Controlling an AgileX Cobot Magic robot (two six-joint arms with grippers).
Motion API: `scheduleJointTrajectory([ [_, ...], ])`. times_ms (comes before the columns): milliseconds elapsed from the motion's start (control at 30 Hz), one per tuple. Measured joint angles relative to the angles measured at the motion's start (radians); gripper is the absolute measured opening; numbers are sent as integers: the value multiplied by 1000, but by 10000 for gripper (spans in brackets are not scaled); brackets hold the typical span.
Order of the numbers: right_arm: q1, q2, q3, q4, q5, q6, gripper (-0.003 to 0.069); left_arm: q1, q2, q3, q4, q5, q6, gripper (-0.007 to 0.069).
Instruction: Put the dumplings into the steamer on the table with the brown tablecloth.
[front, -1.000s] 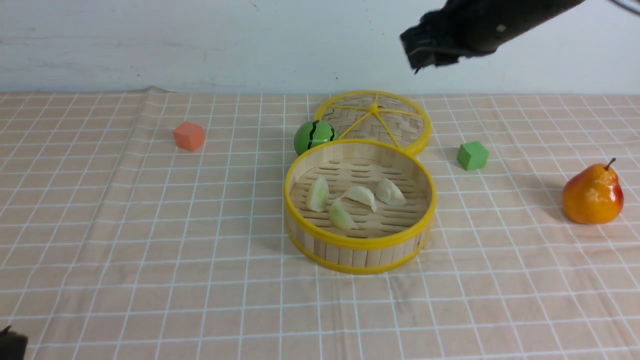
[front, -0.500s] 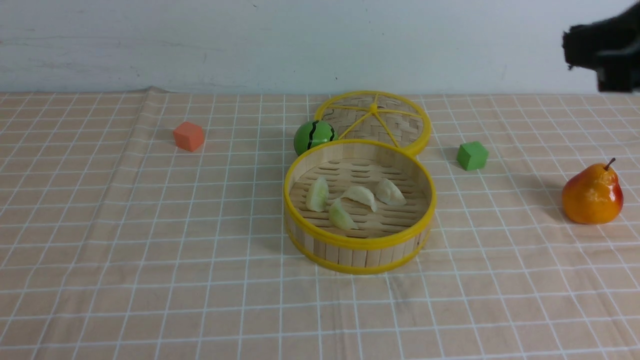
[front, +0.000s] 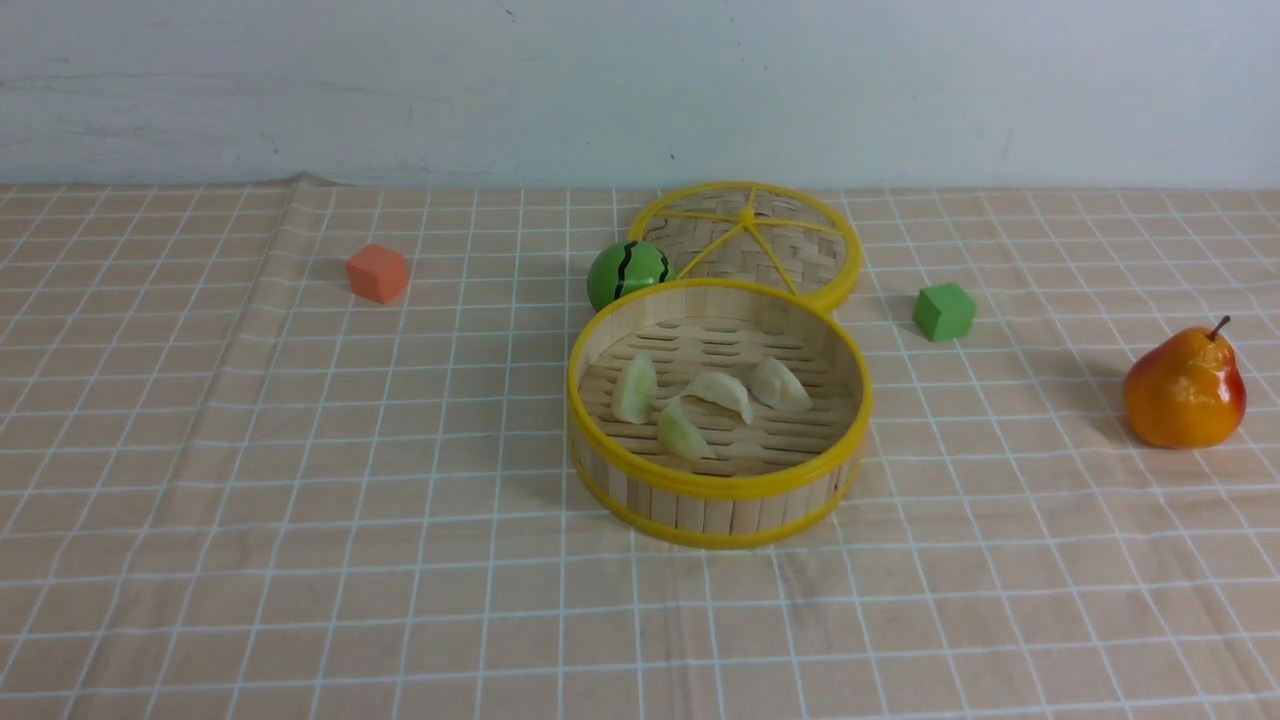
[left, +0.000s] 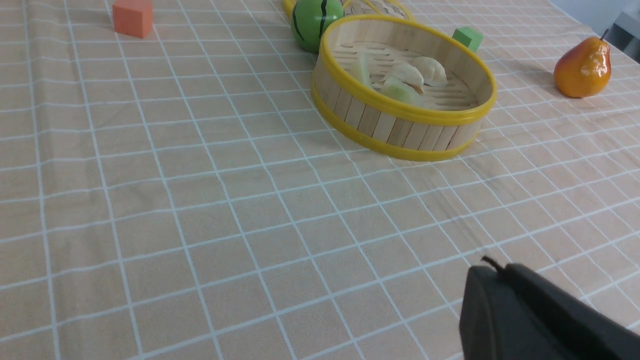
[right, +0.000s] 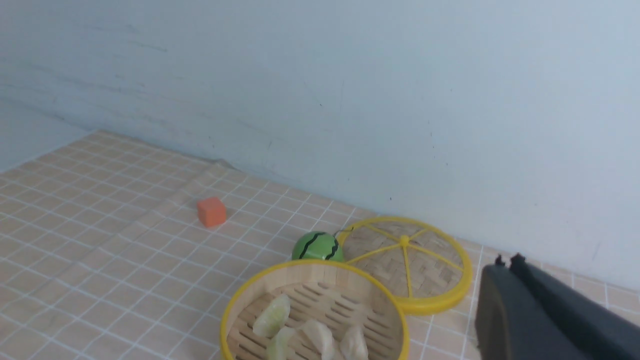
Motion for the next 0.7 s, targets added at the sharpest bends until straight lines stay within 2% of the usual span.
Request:
scheduleJointTrajectory([
  [633,0,-5,5,-1,-3,0,0,0,0,0,0,0,-1,18],
  [700,0,-5,5,-39,-8,0,0,0,0,0,0,0,-1,20],
])
